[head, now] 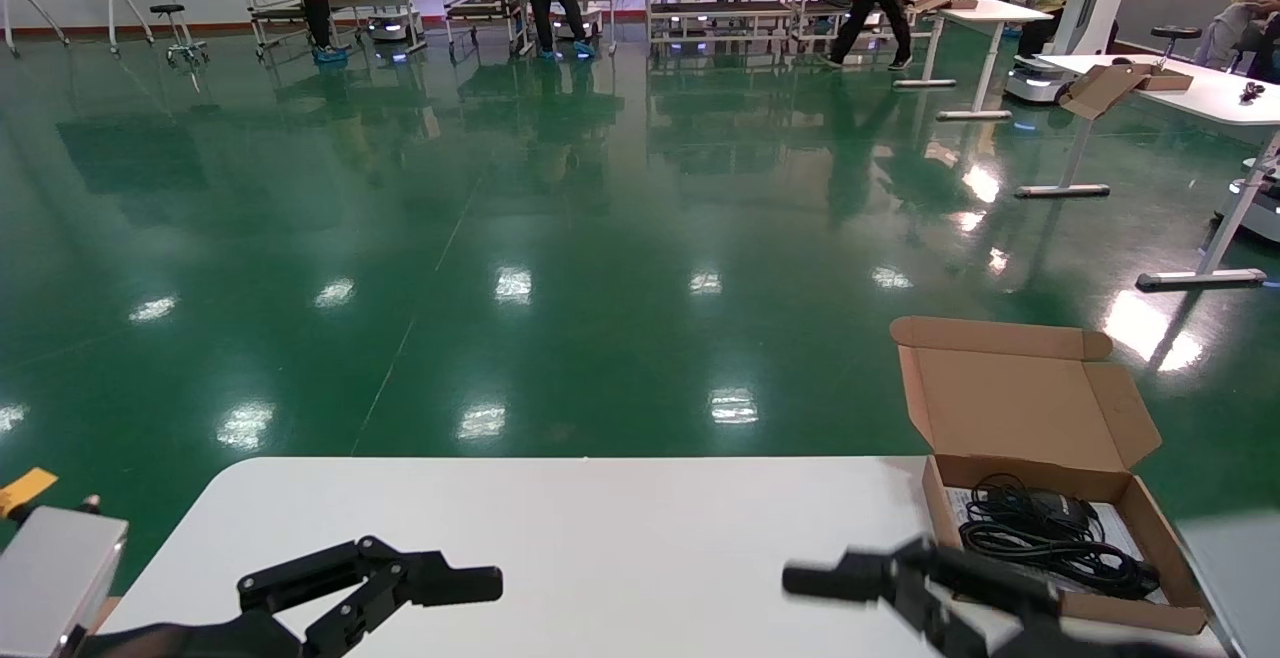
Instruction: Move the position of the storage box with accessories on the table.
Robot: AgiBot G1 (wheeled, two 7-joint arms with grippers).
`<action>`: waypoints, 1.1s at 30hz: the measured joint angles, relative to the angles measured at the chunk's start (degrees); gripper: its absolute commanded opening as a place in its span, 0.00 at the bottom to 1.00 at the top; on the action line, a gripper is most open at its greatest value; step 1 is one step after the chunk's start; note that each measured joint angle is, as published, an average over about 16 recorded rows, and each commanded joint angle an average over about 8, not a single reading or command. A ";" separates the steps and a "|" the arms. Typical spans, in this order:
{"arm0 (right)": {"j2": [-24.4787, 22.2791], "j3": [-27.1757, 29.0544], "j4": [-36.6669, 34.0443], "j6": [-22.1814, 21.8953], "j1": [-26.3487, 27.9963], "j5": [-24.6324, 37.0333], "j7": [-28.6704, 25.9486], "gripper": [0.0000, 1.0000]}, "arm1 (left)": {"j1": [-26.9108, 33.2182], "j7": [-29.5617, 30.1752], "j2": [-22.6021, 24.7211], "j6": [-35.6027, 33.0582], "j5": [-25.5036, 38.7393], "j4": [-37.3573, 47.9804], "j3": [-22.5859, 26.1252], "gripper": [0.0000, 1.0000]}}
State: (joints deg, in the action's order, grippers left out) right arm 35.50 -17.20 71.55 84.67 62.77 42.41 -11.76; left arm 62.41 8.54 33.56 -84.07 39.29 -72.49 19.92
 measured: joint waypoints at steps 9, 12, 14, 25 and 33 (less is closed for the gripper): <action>-0.85 2.16 3.73 1.92 -2.16 -1.11 1.52 1.00 | -0.01 0.00 0.00 0.02 0.00 0.01 0.00 1.00; -0.88 2.23 3.85 1.99 -2.25 -1.17 1.54 1.00 | -0.01 0.00 0.00 0.02 -0.01 0.01 0.00 1.00; -0.84 2.11 3.60 1.87 -2.12 -1.11 1.46 1.00 | -0.01 0.00 0.00 0.02 -0.01 0.01 0.00 1.00; -0.63 1.54 2.63 1.35 -1.59 -0.79 1.18 1.00 | -0.01 0.00 0.00 0.01 -0.01 0.01 0.00 1.00; -0.57 1.36 2.31 1.17 -1.40 -0.67 1.09 1.00 | -0.01 0.00 0.00 0.00 -0.01 0.01 0.00 1.00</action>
State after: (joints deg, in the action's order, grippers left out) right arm 34.93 -15.84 73.86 85.84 61.36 41.74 -10.66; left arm 62.40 8.54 33.55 -84.07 39.28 -72.48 19.93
